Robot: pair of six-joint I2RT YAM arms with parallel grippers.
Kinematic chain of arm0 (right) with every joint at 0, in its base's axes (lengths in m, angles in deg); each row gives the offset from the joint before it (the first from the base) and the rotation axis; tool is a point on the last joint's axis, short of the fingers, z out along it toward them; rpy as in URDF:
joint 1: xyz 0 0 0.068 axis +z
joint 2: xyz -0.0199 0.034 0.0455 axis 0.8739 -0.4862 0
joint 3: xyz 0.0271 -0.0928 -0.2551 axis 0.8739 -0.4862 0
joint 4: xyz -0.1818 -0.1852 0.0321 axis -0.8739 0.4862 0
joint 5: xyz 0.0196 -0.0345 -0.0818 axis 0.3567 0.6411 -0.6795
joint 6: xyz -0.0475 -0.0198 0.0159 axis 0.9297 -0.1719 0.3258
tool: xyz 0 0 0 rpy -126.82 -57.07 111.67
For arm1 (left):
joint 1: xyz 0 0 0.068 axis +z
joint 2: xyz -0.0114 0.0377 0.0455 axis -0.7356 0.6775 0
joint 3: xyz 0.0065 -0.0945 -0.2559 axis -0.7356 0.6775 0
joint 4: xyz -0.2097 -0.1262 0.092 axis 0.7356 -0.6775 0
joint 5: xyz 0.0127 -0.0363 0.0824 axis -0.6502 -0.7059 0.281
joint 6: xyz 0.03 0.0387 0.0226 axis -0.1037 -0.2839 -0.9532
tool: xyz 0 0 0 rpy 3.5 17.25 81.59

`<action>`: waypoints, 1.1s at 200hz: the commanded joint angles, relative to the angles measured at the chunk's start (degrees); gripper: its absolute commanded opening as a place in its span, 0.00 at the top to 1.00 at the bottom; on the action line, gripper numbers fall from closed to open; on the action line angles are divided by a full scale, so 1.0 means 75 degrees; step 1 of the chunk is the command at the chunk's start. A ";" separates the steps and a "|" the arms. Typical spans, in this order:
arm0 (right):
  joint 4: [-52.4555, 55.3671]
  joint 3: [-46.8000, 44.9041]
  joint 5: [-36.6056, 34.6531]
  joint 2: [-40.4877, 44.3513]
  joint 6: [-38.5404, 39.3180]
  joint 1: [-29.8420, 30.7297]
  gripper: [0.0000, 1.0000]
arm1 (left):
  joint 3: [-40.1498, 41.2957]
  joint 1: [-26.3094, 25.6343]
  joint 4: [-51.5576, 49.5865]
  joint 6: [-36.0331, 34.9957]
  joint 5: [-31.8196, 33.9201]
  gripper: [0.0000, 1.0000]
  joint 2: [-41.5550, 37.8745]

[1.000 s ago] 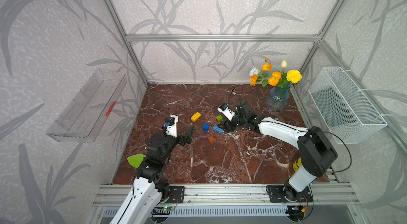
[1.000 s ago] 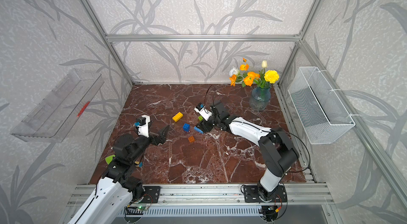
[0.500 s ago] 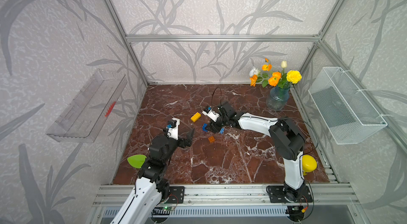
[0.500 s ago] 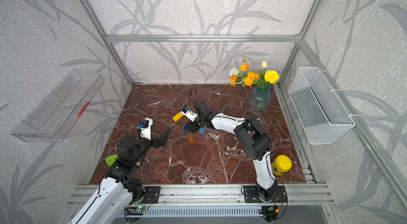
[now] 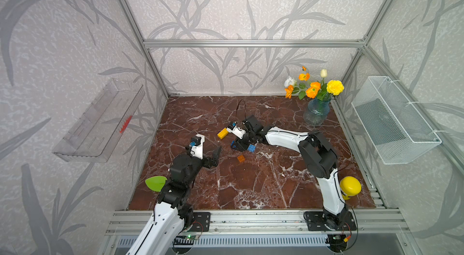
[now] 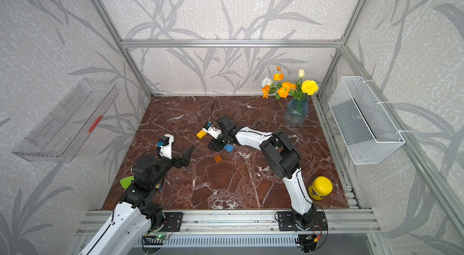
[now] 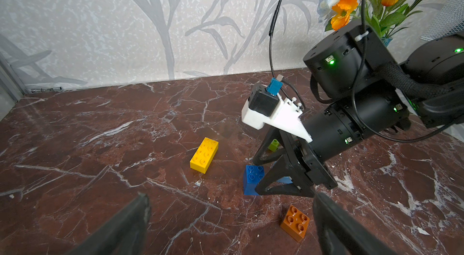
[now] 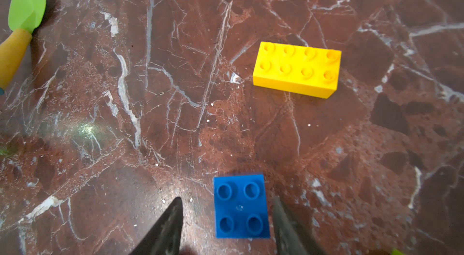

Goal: Assemble the letter f with lego
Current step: Pick up the lego brick from the center of the board.

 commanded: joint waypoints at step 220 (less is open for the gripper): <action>0.0750 0.0136 -0.0761 0.0320 -0.0089 0.0002 0.73 | 0.0163 -0.0030 0.0522 -0.0014 0.0199 0.01 -0.0119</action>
